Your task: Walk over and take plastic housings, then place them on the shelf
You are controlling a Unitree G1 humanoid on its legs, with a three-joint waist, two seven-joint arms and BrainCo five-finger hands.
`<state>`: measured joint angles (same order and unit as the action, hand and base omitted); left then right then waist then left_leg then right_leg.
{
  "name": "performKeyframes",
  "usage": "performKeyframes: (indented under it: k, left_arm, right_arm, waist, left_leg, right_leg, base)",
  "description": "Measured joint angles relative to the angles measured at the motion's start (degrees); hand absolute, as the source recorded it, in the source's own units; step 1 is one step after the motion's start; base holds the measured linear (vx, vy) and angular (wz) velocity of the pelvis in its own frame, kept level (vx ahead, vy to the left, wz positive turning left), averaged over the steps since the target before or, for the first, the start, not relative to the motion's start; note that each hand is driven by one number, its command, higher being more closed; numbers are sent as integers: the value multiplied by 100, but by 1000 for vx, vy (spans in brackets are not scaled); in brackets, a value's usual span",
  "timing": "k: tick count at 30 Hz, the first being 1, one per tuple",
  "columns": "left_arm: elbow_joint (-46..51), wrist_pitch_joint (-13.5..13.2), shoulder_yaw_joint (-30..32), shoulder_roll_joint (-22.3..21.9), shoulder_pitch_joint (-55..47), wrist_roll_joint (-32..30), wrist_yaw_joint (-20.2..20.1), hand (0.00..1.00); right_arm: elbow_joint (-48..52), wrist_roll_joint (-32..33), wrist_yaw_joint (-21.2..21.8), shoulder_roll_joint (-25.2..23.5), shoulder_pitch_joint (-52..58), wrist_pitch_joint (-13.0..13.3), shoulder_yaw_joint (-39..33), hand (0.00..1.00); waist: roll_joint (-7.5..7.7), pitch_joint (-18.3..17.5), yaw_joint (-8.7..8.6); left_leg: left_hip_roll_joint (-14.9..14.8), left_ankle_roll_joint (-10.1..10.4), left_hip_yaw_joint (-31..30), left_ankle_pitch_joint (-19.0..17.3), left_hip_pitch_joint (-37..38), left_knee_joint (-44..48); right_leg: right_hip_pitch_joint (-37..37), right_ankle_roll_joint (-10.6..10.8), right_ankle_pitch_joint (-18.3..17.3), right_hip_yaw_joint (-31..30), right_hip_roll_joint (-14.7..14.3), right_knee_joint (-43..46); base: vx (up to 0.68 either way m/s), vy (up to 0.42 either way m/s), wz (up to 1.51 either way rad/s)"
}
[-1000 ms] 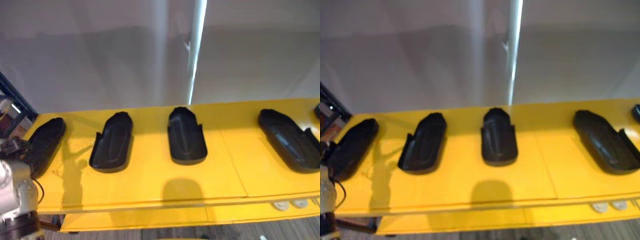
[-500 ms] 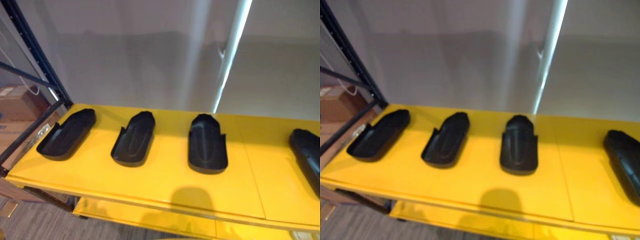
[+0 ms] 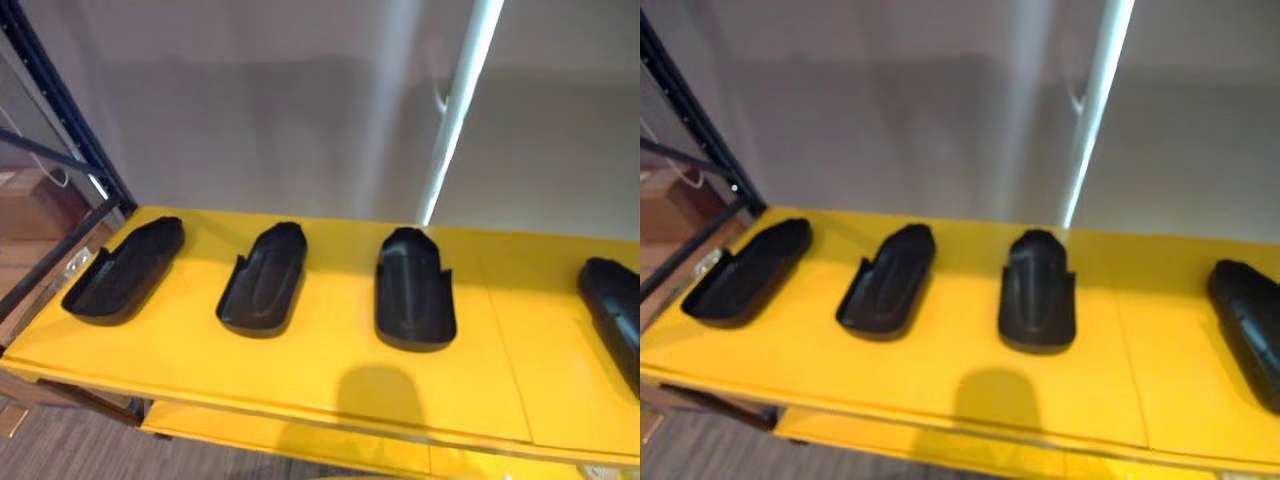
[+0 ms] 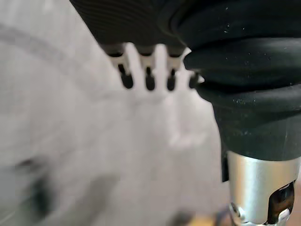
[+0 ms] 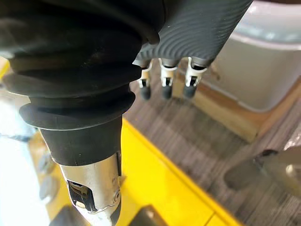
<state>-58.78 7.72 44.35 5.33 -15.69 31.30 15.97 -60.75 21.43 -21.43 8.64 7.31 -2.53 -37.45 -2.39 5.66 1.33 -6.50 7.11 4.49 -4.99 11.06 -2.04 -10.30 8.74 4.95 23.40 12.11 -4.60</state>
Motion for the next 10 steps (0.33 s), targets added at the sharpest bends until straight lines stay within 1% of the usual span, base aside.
performKeyframes:
  k: [1, 2, 3, 4, 6, 8, 10]
  left_arm:
    - [-21, 101, -118, -59, 4, 16, -141, 0]
    - [-43, 300, -347, -150, 16, 39, -346, 0]
    - [-79, 418, -549, -207, 49, 16, -540, 0]
    - [-83, 472, -644, -224, 76, 14, -626, 0]
    - [-82, 505, -987, -264, 191, -45, -831, 0]
    - [-73, 481, -1184, -257, 267, -96, -866, 0]
    - [-75, 434, -1486, -254, 356, -110, -844, 0]
  right_arm:
    - [-1, 0, 0, -4, -1, 0, -20, 0]
    - [-1, 1, -1, -11, -20, 0, -20, 0]
    - [-1, 5, 0, -32, -30, 0, -19, 0]
    - [-1, 6, 0, -50, -29, 0, -19, 0]
    - [-2, 46, 31, -135, -30, 7, -14, 0]
    - [-2, 156, 89, -202, -27, 58, -6, 0]
    - [-1, 259, 311, -283, -10, 226, 60, 0]
  waist:
    - [-11, 9, -15]
    - [-52, 39, -60]
    - [-45, 36, -93]
    - [-56, 44, -120]
    - [-84, 104, -208]
    - [-75, 108, -223]
    - [-15, 155, -231]
  left_leg:
    - [-3, 0, 36, 0, 21, -11]
    - [-7, 0, 105, 0, 100, -44]
    - [-10, 0, 163, -4, 132, -48]
    - [-11, 1, 178, -5, 136, -50]
    - [-33, 11, 260, -13, 192, -56]
    - [-66, 32, 325, -28, 218, -49]
    - [-129, 51, 493, -64, 331, -46]
  right_leg:
    - [6, 0, 0, -28, -3, 0]
    - [-4, 0, 1, -92, -9, 0]
    - [-1, 0, 1, -156, -15, 0]
    - [7, -1, 0, -167, -16, 0]
    - [16, -2, 0, -257, -42, 0]
    - [30, -6, 4, -323, -81, -1]
    - [33, -15, 12, -459, -151, -1]
  base:
    - [-18, 17, -26]
    - [-24, 19, -27]
    - [-25, 18, -24]
    - [-32, 14, -20]
    - [-29, 7, -18]
    - [-17, 3, -21]
    - [-13, 2, -32]
